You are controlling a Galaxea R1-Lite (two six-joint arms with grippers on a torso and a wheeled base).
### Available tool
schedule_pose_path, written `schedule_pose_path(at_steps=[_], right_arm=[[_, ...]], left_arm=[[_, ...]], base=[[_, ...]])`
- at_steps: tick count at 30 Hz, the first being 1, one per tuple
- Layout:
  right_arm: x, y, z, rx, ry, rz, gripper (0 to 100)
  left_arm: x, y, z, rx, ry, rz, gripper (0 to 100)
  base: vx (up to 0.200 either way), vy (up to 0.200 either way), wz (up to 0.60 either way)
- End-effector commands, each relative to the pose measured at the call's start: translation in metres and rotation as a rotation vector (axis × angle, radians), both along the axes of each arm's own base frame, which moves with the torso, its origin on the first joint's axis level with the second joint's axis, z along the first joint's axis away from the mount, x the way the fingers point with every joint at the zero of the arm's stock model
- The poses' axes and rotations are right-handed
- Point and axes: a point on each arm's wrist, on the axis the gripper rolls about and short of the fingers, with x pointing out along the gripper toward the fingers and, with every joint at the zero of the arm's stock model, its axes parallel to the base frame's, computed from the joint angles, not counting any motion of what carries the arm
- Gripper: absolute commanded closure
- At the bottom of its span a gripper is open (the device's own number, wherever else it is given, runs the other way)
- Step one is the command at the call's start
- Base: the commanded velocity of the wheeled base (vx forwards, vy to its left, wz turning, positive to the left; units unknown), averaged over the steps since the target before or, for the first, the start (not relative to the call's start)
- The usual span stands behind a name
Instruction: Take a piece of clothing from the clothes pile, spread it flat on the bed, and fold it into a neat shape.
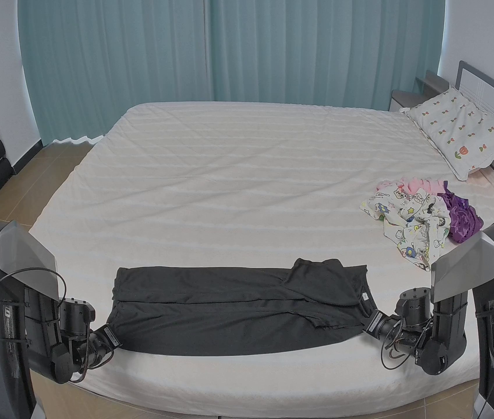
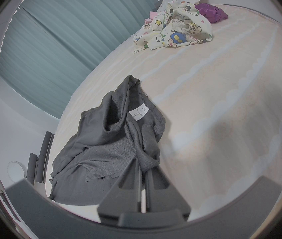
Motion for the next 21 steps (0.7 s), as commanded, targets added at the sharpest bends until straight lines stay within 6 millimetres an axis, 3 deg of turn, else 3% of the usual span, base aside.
schedule_pose_path(at_steps=[1,21], right_arm=[[-0.008,-0.001,0.008,0.0,0.007,0.003,100],[-0.036,0.002,0.01,-0.029,0.09,0.054,100]], left_arm=[[-0.004,0.002,0.001,0.015,0.014,-0.009,100],[-0.02,0.008,0.005,0.082,0.072,-0.061,100]], base=[[0.0,0.0,0.0],[0.0,0.0,0.0]])
